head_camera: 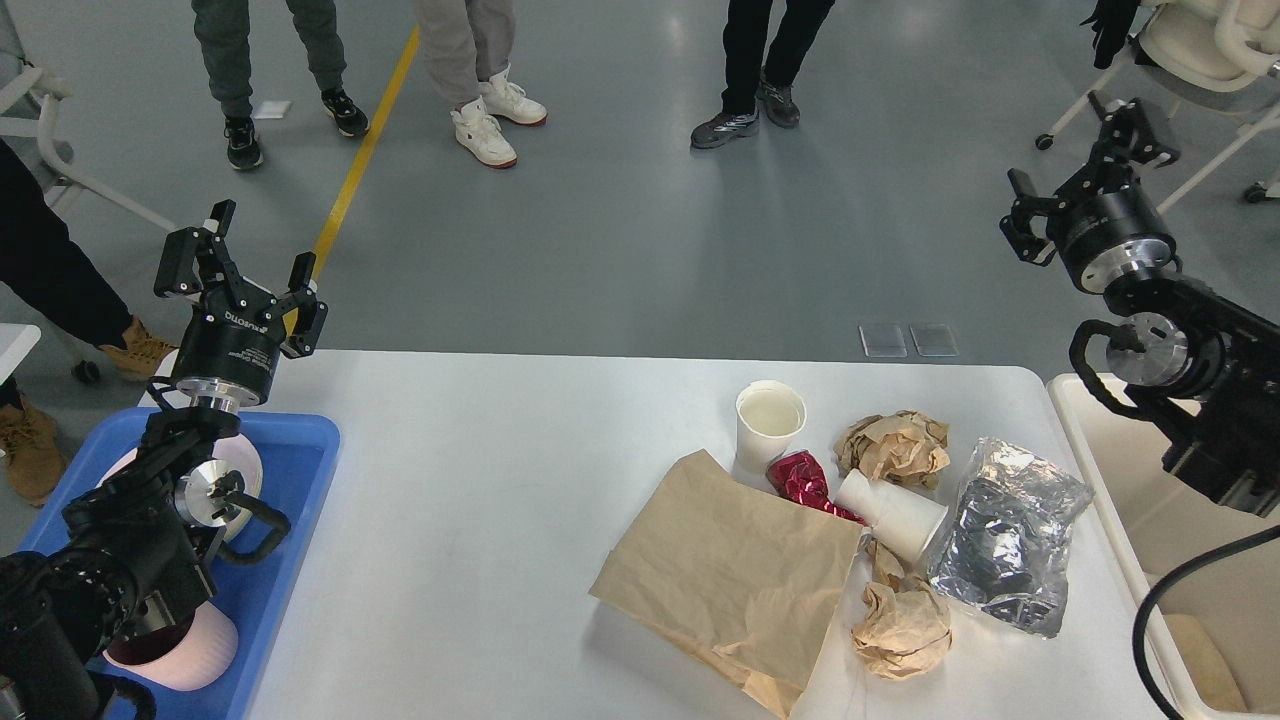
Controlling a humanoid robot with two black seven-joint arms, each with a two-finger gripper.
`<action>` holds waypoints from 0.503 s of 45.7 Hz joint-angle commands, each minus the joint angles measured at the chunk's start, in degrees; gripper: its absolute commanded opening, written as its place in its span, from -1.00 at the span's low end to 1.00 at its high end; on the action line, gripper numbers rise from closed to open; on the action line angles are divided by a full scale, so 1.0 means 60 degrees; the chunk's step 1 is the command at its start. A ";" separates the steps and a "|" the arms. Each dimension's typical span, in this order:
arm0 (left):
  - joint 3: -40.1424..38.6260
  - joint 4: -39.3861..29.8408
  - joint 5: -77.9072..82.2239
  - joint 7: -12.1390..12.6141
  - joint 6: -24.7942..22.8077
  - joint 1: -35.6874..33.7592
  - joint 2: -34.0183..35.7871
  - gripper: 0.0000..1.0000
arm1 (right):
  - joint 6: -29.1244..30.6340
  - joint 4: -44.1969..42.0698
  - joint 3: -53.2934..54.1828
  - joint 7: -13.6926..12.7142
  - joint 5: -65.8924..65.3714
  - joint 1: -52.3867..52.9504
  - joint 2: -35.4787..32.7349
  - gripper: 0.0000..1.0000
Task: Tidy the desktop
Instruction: 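Reach the right gripper down to the brown paper bag and grasp it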
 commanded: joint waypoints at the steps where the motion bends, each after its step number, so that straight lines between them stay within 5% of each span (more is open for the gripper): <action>1: 0.0000 0.0010 0.0000 0.0000 0.0000 0.0000 -0.0012 0.93 | 0.0000 0.0550 -0.1919 -0.0044 -0.1580 0.0538 -0.0297 1.00; 11: 0.0000 -0.0005 0.0000 0.0000 0.0000 0.0000 0.0002 0.92 | 0.0190 0.1648 -0.5785 -0.0366 -0.2710 0.2178 -0.0883 1.00; 23: 0.0000 -0.0005 0.0000 0.0000 0.0000 0.0000 0.0002 0.92 | 0.1757 0.3054 -1.1278 -0.1318 -0.2696 0.5034 -0.0621 1.00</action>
